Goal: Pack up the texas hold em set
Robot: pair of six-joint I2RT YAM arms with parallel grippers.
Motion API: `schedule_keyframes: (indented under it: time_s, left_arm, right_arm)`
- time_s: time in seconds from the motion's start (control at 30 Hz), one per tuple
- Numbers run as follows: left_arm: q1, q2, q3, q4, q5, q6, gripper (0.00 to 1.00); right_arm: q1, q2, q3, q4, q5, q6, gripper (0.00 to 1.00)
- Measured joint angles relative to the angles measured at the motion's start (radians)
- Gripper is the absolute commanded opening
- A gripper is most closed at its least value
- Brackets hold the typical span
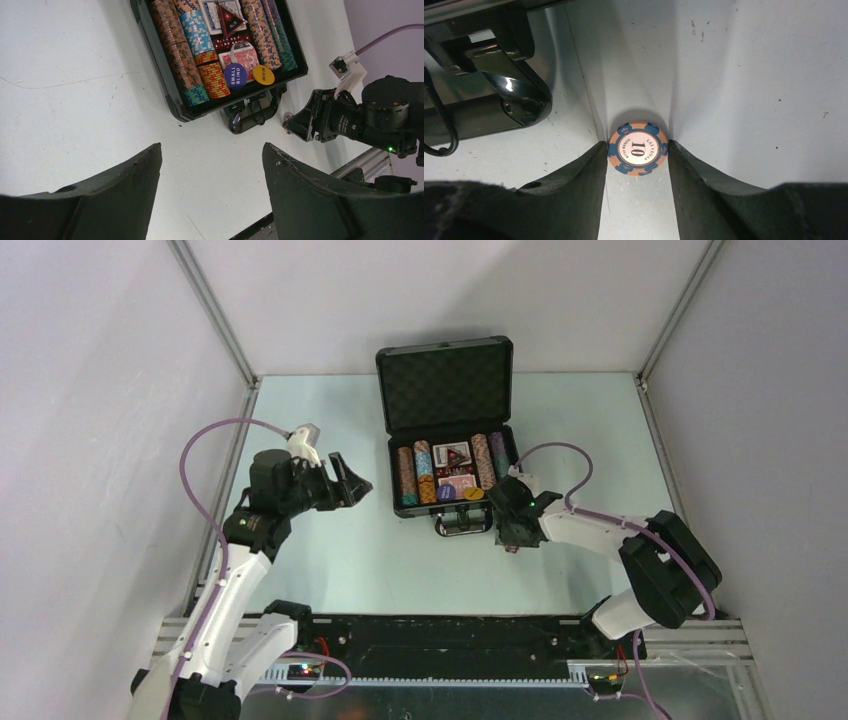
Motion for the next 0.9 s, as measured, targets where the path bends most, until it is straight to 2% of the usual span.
schedule_keyframes:
  time_s: [0.6, 0.9]
  left_arm:
    - [0.000, 0.000, 0.000, 0.000, 0.000, 0.000, 0.78]
    - [0.000, 0.000, 0.000, 0.000, 0.009, -0.003, 0.78]
  right_arm:
    - [0.024, 0.020, 0.027, -0.022, 0.021, -0.008, 0.47]
    - [0.028, -0.067, 0.014, -0.048, 0.004, -0.031, 0.48]
